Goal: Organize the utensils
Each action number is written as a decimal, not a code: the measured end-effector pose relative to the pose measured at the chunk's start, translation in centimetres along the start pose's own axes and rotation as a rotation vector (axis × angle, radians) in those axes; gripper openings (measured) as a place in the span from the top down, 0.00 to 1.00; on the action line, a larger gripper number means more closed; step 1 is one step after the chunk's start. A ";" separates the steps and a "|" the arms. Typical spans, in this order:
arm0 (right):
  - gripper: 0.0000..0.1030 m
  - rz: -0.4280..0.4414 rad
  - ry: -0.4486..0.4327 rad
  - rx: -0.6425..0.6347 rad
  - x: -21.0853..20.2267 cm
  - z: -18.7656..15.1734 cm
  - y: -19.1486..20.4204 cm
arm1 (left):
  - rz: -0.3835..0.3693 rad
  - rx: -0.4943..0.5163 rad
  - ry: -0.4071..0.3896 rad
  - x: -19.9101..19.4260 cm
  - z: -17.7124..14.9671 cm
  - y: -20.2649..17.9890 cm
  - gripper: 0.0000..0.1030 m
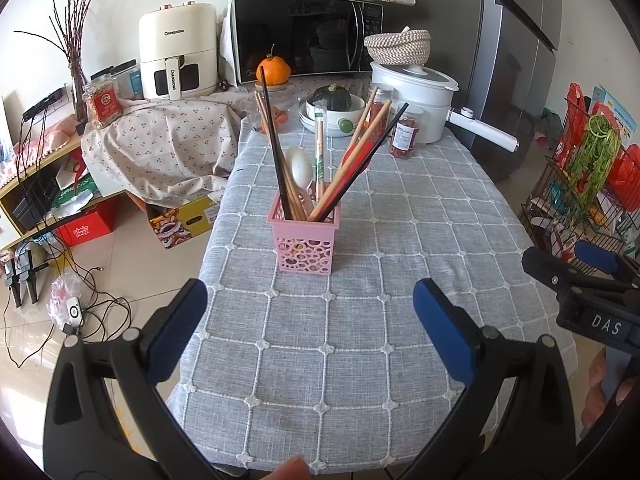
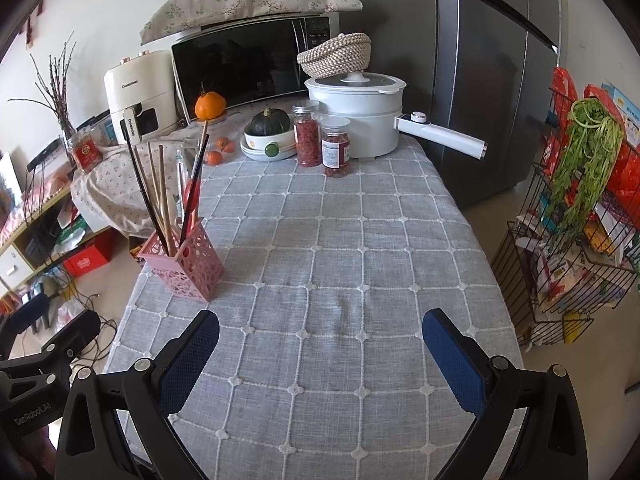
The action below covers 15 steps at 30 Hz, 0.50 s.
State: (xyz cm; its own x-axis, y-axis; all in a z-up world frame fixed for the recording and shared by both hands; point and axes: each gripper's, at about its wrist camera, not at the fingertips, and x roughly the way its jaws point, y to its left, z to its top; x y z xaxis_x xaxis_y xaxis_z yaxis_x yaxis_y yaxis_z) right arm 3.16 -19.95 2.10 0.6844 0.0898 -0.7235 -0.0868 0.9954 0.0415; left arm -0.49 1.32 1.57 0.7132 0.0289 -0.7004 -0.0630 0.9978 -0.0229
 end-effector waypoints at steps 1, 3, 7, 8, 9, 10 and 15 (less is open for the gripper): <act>0.01 -0.001 0.000 0.001 0.0 0.0 0.0 | 0.001 -0.001 -0.001 0.0 0.0 0.0 0.01; 0.01 0.000 0.000 0.004 0.0 0.0 0.0 | 0.000 0.001 -0.001 0.0 0.0 0.0 0.01; 0.01 0.000 0.000 0.003 0.0 0.0 -0.1 | -0.001 0.001 -0.001 0.0 0.0 0.0 0.01; 0.01 0.000 0.000 0.003 0.0 0.0 -0.1 | -0.001 0.000 -0.001 0.0 0.0 0.1 0.01; 0.01 0.000 0.000 0.003 0.0 0.0 -0.1 | -0.002 0.001 -0.001 0.0 0.0 0.0 0.01; 0.01 -0.001 0.001 0.003 0.0 0.0 -0.1 | -0.002 0.002 -0.002 0.0 -0.1 0.1 0.01; 0.01 0.000 -0.002 0.004 0.0 0.1 -0.1 | -0.001 0.002 -0.003 0.0 -0.1 0.1 0.01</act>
State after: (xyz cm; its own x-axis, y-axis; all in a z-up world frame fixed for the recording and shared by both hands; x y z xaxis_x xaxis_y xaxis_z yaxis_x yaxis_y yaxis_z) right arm 3.20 -20.02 2.17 0.6856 0.0894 -0.7225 -0.0833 0.9955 0.0442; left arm -0.60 1.45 1.50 0.7151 0.0278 -0.6984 -0.0607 0.9979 -0.0224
